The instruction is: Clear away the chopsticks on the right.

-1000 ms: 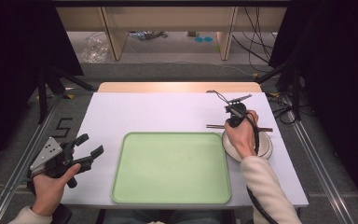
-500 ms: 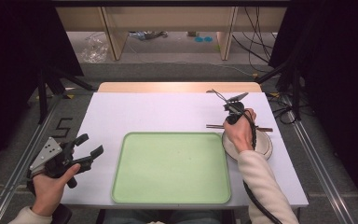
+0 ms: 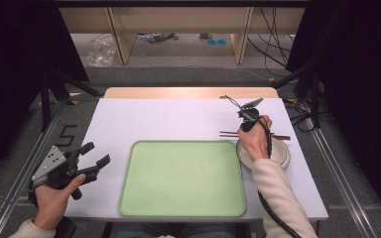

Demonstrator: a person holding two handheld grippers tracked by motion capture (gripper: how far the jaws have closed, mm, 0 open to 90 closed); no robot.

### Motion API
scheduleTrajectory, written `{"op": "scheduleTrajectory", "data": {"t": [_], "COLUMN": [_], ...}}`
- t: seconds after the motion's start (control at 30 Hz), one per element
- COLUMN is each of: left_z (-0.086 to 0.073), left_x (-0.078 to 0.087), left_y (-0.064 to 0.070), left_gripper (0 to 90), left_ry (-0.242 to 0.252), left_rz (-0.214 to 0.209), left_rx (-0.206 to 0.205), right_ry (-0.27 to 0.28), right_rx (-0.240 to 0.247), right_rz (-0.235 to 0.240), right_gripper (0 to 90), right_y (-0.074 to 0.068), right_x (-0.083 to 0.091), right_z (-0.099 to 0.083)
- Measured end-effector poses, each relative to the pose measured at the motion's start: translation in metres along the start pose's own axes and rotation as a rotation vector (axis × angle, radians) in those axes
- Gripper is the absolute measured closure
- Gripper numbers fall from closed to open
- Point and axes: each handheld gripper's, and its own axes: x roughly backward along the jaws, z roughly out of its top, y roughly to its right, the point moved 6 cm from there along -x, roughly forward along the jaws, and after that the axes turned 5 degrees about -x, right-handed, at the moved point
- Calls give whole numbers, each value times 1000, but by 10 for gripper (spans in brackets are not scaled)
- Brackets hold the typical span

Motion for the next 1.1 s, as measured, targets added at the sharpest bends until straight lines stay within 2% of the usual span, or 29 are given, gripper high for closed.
{"op": "scheduleTrajectory", "data": {"t": [0.1,0.13,0.3,0.33,0.37,0.4,0.43,0.47,0.5,0.57,0.63,0.7,0.73,0.77,0.8,0.87,0.9,1.03,1.07,1.1], "left_z": [0,0,0,0,0,0,0,0,0,0,0,0,0,0,0,0,0,0,0,0], "left_x": [0,0,0,0,0,0,0,0,0,0,0,-1,-1,-1,-1,0,0,-1,-1,-1], "left_y": [0,0,0,0,0,0,0,0,0,0,0,0,0,0,0,-1,-1,-1,-1,-1], "left_gripper": [216,216,217,217,217,217,217,217,217,217,217,217,217,217,217,217,217,217,217,217], "left_ry": [0,0,-1,1,1,0,0,0,0,-1,0,-1,-1,0,2,2,2,3,3,3], "left_rz": [0,0,0,0,-1,0,0,0,0,1,1,0,0,1,1,0,0,-2,-1,-1], "left_rx": [0,0,1,1,1,2,2,2,1,1,2,2,2,4,4,3,3,4,4,4], "right_ry": [9,-10,-6,16,28,42,62,100,100,112,91,44,23,-26,-26,-72,-89,-106,-117,-114], "right_rx": [1,-23,-10,66,90,137,215,439,439,698,925,1073,1121,1175,1175,1227,1218,1261,1240,1243], "right_rz": [-6,-5,-3,-19,-29,-36,-45,-72,-72,-117,-137,-153,-155,-154,-154,-159,-153,-145,-137,-145], "right_gripper": [900,900,900,900,900,899,865,793,793,746,724,722,723,726,726,730,730,732,732,733], "right_y": [0,-2,-1,2,0,-4,-7,-14,-14,-21,-25,-27,-28,-29,-29,-27,-27,-27,-27,-27], "right_x": [-1,-1,-1,-2,1,4,7,12,12,15,15,13,11,7,7,2,1,-3,-4,-5], "right_z": [1,1,2,3,4,5,8,13,13,16,20,21,22,21,21,23,21,22,20,21]}}
